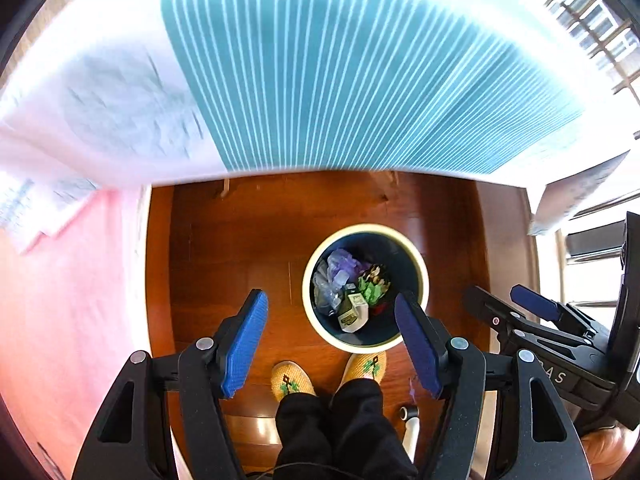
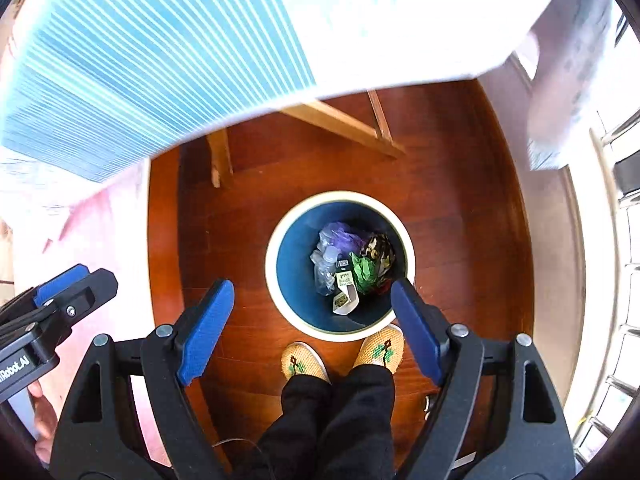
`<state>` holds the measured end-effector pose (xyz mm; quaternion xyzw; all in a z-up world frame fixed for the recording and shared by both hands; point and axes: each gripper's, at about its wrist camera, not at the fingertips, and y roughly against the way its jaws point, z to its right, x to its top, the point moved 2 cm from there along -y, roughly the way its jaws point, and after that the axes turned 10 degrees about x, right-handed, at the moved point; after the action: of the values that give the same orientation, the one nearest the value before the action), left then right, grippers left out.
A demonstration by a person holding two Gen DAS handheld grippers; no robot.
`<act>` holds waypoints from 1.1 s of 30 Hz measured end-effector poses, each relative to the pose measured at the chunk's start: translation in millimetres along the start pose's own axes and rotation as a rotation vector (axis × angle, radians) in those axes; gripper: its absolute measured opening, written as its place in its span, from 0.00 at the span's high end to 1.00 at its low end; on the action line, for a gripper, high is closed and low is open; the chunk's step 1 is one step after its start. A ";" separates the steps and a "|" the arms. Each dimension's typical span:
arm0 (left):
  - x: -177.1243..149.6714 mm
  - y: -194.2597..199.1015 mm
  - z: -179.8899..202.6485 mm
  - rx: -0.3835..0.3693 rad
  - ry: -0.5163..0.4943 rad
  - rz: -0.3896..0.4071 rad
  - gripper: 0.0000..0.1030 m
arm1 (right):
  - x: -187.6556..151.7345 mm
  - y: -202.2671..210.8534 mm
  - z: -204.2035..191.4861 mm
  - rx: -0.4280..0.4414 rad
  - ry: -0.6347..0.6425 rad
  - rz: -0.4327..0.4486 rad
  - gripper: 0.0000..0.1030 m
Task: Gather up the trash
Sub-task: 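Raise both tools back toward the table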
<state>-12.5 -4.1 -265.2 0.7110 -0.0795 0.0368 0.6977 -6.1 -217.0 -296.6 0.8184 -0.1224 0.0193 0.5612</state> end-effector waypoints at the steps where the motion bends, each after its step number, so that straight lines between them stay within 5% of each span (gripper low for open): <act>1: 2.0 12.5 -0.2 -0.001 -0.006 0.007 0.34 | 1.4 11.9 -5.5 0.003 0.004 0.004 0.23; 11: 18.6 151.3 -1.8 -0.004 -0.027 0.133 0.34 | 13.3 128.3 -64.7 -0.040 0.146 0.040 0.24; 19: 49.0 253.4 -3.7 0.082 -0.026 0.269 0.34 | 43.9 211.2 -106.4 -0.039 0.288 0.112 0.23; 24: 73.3 306.2 -5.2 0.139 0.010 0.377 0.34 | 76.1 253.0 -121.6 -0.024 0.377 0.210 0.24; 33: 136.9 351.9 -31.5 0.180 0.105 0.428 0.34 | 158.8 304.5 -131.0 0.004 0.389 0.321 0.25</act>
<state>66.3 14.0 105.0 0.7344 -0.1887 0.2277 0.6110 94.1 -228.0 56.9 0.7705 -0.1402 0.2656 0.5622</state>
